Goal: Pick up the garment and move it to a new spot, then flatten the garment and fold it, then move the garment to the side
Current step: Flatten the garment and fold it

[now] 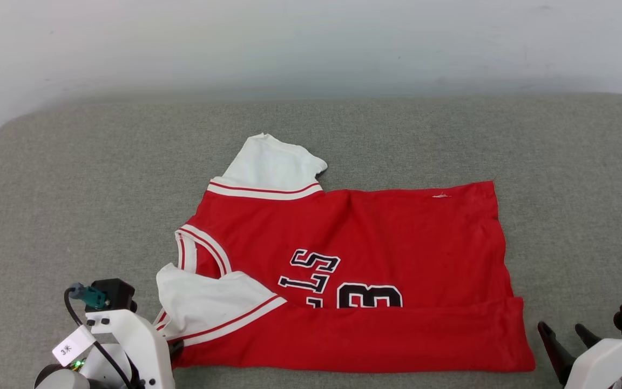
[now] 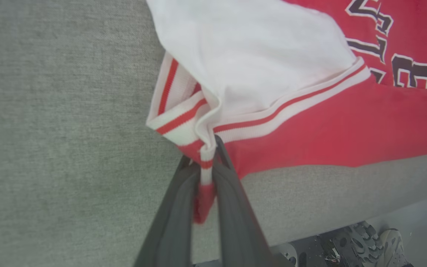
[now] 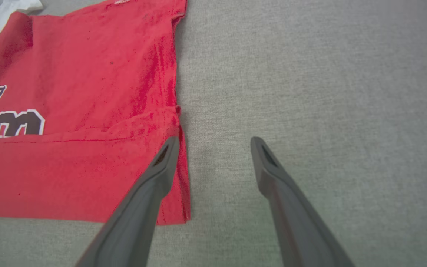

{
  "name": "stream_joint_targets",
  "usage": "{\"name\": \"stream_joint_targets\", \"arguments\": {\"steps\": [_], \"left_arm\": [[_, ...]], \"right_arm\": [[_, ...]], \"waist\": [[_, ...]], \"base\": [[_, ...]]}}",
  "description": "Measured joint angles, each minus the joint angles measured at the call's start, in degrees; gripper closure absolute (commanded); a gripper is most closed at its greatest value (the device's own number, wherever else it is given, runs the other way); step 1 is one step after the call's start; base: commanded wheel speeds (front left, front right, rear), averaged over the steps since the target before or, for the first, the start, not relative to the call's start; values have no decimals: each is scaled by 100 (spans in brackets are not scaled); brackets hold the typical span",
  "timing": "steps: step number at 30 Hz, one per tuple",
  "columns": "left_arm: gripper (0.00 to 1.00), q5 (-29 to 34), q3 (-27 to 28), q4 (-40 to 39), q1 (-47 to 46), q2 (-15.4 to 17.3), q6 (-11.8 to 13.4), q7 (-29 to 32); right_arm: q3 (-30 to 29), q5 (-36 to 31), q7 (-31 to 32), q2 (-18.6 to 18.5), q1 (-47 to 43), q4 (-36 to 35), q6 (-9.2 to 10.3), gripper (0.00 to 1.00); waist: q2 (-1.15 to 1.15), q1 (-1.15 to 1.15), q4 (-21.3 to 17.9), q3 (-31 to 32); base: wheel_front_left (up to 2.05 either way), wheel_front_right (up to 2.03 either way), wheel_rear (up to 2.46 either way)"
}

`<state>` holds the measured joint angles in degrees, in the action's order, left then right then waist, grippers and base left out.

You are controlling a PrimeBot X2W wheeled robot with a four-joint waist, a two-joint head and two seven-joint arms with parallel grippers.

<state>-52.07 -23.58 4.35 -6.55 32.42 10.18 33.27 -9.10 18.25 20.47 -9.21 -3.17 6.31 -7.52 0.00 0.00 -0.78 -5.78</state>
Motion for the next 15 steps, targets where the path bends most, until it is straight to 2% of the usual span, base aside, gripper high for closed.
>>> {"name": "stream_joint_targets", "arguments": {"steps": [7,15], "left_arm": [[100,94,12,-498,44,98,147,-15],[100,96,14,-590,12,57,130,-90]], "right_arm": [[438,271,1202,-367,-96,-425,1,0],[910,495,1722,-474,102,-234,1,0]], "waist": [[0,0,117,-109],[0,0,208,-432]], "base": [[0,0,0],[0,0,0]]}}
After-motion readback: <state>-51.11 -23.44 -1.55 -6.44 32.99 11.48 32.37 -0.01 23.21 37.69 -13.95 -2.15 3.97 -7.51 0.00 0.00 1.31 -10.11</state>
